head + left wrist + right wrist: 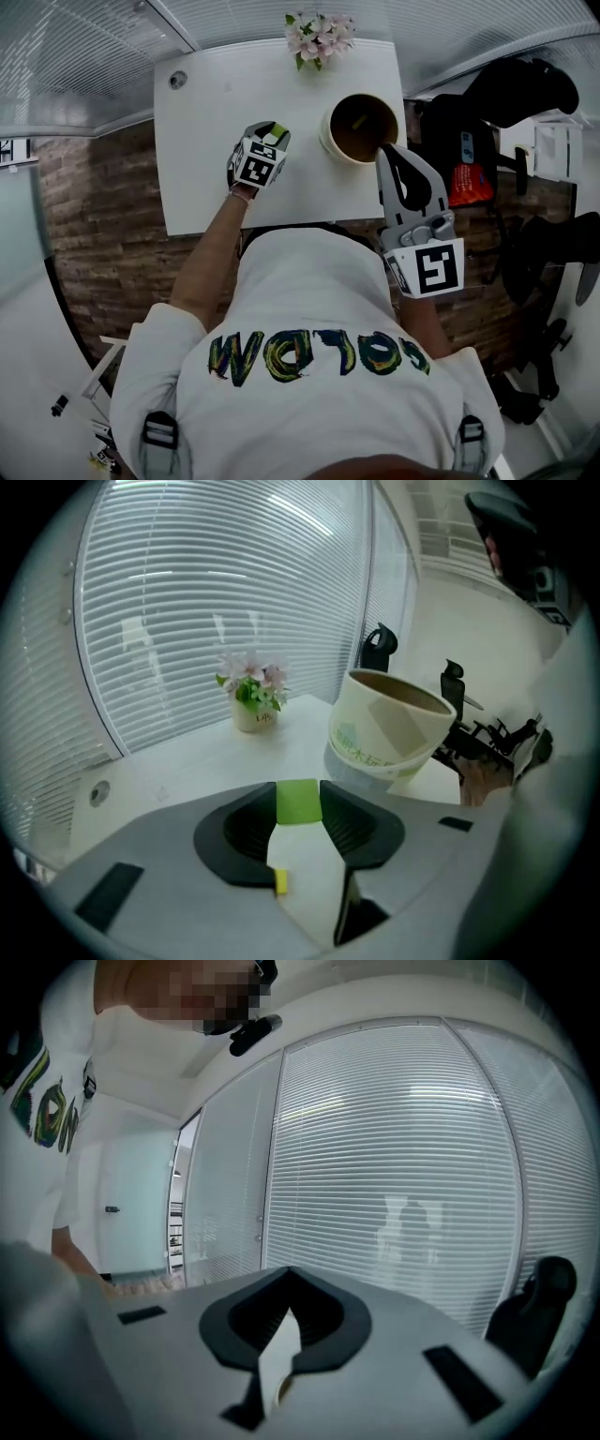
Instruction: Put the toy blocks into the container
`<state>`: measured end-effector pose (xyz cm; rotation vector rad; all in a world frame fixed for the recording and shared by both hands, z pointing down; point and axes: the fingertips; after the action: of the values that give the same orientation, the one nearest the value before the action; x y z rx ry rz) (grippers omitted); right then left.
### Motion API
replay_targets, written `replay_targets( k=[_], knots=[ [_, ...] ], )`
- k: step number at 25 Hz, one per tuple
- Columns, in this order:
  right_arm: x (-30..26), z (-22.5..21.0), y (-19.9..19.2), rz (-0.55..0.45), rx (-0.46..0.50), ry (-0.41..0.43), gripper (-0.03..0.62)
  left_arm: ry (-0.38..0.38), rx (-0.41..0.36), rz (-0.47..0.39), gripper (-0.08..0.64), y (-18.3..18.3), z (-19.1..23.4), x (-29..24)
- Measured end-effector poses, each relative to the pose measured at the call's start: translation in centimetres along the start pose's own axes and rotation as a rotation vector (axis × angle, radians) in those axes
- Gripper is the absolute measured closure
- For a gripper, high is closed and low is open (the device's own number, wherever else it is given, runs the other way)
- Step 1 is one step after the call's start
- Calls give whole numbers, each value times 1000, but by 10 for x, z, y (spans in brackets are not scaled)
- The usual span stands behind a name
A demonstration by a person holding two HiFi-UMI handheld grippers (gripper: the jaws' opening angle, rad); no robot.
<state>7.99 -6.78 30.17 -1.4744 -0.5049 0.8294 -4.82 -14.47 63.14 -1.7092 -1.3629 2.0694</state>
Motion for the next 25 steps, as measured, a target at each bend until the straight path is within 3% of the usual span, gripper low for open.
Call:
replay_targets(
  k=[7, 17, 25],
  knots=[
    [3, 8, 4, -8, 9, 13, 584, 61, 33, -143, 405, 43, 5, 61],
    [3, 19, 9, -23, 25, 38, 584, 102, 153, -385, 405, 109, 15, 160],
    [0, 20, 8, -22, 23, 49, 584, 198, 189, -588, 405, 154, 20, 242]
  ],
)
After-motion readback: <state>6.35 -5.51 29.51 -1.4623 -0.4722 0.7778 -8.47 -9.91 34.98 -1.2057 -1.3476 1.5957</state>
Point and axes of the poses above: the fingertips, and each gripper's own axes: x backward along the fingers, z to its left, y out of its top, and after that the axes turned 10 degrees about y, right-handed
